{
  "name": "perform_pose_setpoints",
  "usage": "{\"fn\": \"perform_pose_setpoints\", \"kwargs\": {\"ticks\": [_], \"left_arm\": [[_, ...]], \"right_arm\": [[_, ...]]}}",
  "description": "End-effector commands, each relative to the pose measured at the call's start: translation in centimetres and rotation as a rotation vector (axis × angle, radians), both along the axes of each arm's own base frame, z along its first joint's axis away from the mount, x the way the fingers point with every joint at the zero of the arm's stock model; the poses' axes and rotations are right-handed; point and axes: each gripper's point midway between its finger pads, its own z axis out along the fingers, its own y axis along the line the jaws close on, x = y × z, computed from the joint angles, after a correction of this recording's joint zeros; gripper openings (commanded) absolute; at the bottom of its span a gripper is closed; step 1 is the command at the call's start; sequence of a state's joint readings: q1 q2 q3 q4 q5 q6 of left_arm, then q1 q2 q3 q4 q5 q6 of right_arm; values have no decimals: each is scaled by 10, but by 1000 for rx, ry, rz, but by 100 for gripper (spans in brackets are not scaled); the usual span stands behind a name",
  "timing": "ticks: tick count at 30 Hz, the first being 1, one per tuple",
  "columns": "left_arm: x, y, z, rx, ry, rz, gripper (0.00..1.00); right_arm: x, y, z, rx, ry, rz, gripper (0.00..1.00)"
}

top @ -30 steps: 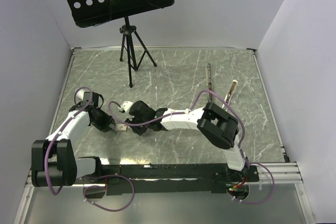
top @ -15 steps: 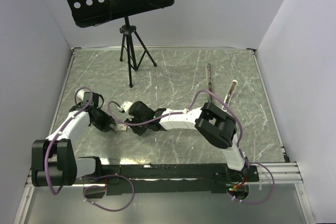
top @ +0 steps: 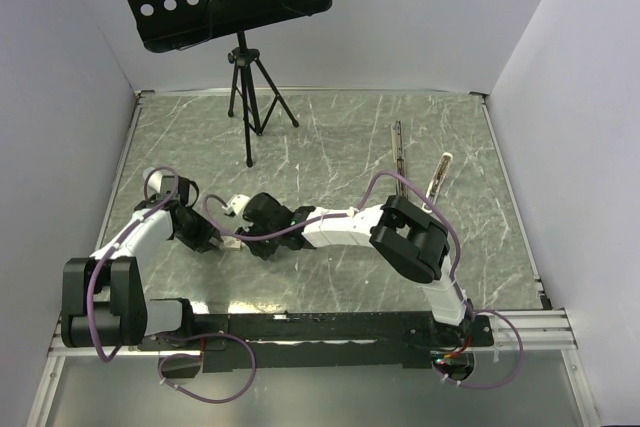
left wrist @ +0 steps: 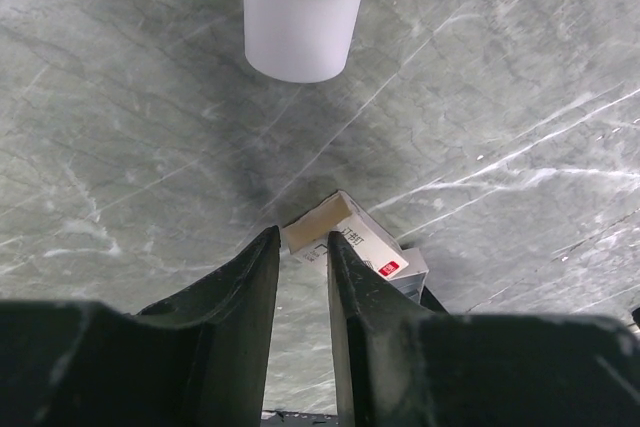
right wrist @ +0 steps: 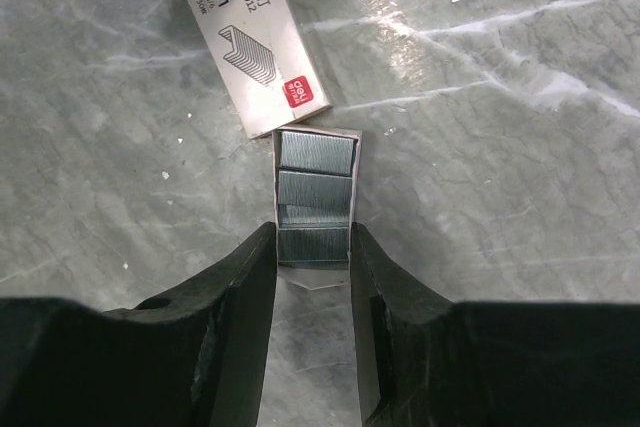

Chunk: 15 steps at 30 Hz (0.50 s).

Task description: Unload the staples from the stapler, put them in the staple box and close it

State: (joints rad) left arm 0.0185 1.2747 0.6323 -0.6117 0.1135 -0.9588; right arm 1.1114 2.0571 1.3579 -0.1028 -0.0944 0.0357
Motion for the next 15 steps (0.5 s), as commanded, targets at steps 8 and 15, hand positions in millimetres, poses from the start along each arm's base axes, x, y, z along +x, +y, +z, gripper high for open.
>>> {"fn": "perform_pose_setpoints", "kwargs": {"ticks": [8,15], "left_arm": [[4,-1,0,-10,-11,-9,31],[3,-2,0,-13,-11,-10,31]], "right_arm": [[-18,18,3,47,10,134,36],[-20,18,2,34,8,170,36]]}}
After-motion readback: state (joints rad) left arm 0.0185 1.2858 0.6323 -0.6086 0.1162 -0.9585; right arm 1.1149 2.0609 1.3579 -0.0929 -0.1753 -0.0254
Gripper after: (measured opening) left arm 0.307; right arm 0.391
